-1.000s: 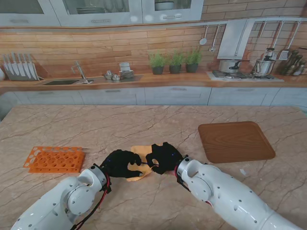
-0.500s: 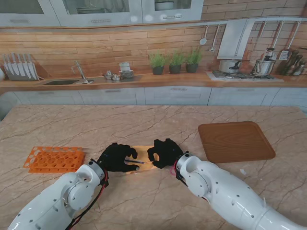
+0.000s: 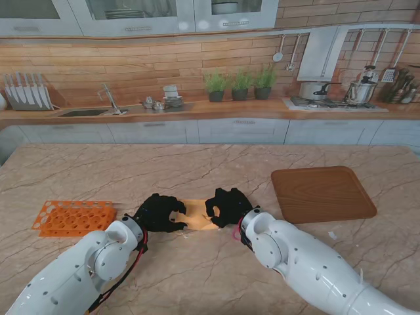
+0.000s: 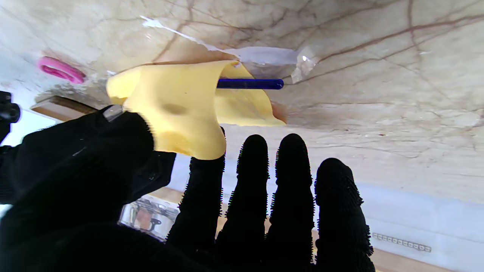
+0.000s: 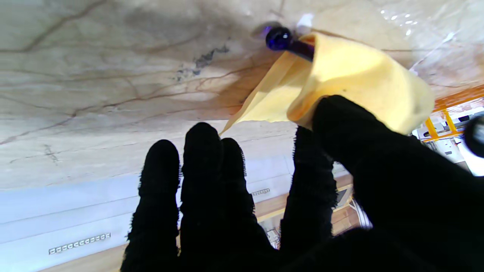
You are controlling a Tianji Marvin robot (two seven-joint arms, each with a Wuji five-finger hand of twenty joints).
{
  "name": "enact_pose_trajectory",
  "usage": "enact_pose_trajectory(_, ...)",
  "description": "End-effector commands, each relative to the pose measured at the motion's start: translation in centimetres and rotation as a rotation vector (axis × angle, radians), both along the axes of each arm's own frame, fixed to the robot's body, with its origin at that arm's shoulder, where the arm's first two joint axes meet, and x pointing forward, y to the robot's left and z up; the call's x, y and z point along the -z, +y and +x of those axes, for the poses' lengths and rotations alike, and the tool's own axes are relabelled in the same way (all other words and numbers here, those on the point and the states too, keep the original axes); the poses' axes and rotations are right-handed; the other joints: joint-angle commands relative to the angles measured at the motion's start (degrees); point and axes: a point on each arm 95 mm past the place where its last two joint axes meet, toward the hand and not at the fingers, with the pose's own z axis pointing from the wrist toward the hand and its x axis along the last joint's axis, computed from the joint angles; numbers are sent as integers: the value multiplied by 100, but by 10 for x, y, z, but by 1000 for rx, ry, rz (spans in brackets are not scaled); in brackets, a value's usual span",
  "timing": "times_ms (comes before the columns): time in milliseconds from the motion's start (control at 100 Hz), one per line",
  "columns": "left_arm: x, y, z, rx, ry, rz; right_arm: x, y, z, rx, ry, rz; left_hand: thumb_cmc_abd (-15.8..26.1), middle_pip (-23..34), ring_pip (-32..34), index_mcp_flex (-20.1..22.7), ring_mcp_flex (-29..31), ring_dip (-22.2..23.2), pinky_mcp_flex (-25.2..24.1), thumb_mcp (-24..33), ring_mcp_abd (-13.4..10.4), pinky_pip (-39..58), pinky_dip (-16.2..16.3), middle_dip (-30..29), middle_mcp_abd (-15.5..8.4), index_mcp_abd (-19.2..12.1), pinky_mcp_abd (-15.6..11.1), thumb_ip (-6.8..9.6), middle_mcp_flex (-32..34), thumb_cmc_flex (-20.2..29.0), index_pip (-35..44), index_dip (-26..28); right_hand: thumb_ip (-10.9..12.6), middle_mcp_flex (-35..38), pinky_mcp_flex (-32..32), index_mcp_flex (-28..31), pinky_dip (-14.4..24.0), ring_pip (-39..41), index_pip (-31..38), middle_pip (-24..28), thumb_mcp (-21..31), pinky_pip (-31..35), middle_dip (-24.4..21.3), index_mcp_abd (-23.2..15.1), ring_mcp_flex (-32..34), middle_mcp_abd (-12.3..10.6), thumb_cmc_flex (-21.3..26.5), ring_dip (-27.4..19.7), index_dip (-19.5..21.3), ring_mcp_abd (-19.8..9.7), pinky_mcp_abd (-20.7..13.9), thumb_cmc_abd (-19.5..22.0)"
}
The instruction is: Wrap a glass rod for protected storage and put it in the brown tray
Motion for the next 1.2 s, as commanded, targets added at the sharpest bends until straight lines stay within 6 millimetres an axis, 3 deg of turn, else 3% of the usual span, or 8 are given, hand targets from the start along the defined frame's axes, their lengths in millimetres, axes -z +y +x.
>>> enact_pose_trajectory(0, 2, -5, 3, -17, -14, -12, 0, 4, -2, -1, 3, 9, -303, 181, 116, 69, 35, -64, 67, 149, 39, 63, -86, -3, -13, -224, 35, -299, 7, 582, 461, 34, 278, 92, -68, 98, -59, 59, 44, 3, 256, 181, -40, -30, -33, 88, 128, -37, 68, 77, 74, -10)
enact_pose_trajectory(60, 4, -7, 6, -28, -20, -22, 0, 4, -1, 4, 7, 10, -426, 312, 222, 55, 130, -95, 161, 97, 66, 119, -125, 6, -24, -315, 62, -383, 125, 988, 944, -152, 271, 88, -75, 75, -61, 61, 25, -5, 233, 181, -46, 4, -36, 107, 108, -44, 59, 77, 79, 25)
enact_pose_trajectory(150, 6, -10, 10, -39, -17, -31, 1, 4, 0, 11, 16, 11, -292, 456, 329, 103, 218, -105, 246, 148, 85, 171, -131, 52, -41, -376, 65, -359, 228, 1250, 1386, -118, 253, 75, -87, 32, -64, 56, -15, -8, 171, 179, -49, 63, -54, 106, 55, -53, 32, 80, 81, 86)
enact_pose_trajectory(240, 8, -12, 13, -46, -30, -27, 1, 3, 2, 17, 23, 12, -160, 449, 469, 148, 355, -127, 398, 250, 86, 258, -135, 747, -58, -450, 97, -338, 470, 1405, 1841, -55, 240, 39, -103, -100, -70, 47, -78, -13, 63, 172, -52, 222, -76, 123, -6, -67, -13, 71, 73, 127)
enact_pose_trajectory(490, 15, -13, 20, -41, -41, 26, 2, 1, 5, 40, 28, 9, -130, 445, 611, 116, 441, -108, 538, 310, 111, 342, -135, 965, -65, -386, 108, -319, 605, 1424, 2029, -16, 209, -146, -157, -927, -91, -30, -353, -24, -194, 145, -57, 757, -186, 148, -247, -125, -170, 39, 39, 238)
enact_pose_trajectory(940, 26, -13, 32, -8, -90, 162, 5, -4, 15, 68, 13, -17, -137, 454, 709, 75, 486, -122, 638, 320, 95, 402, -153, 1007, -75, -405, 106, -317, 602, 1391, 2113, -52, 149, -155, -139, -1109, -105, -16, -707, 32, -792, 188, -70, 1086, -160, 184, -501, -172, -75, 43, 35, 790)
enact_pose_trajectory(1110, 28, -13, 34, 0, -102, 210, 6, -7, 17, 63, -4, -48, -278, 435, 725, -18, 488, -137, 671, 376, 52, 416, -174, 993, -106, -453, 77, -324, 523, 1373, 2135, -48, 150, -161, -126, -1134, -106, -12, -820, 35, -824, 212, -78, 1214, -150, 216, -473, -182, -46, 66, 60, 769)
enact_pose_trajectory(1190, 28, -12, 34, 0, -103, 226, 6, -8, 17, 61, -7, -54, -437, 445, 728, -248, 445, -161, 650, 529, -7, 425, -224, 747, -108, -398, 14, -371, 198, 1252, 1958, -65, 257, -199, -127, -1204, -132, -16, -1088, 44, -681, 225, -91, 1328, -166, 219, -561, -209, 192, 57, 72, 694)
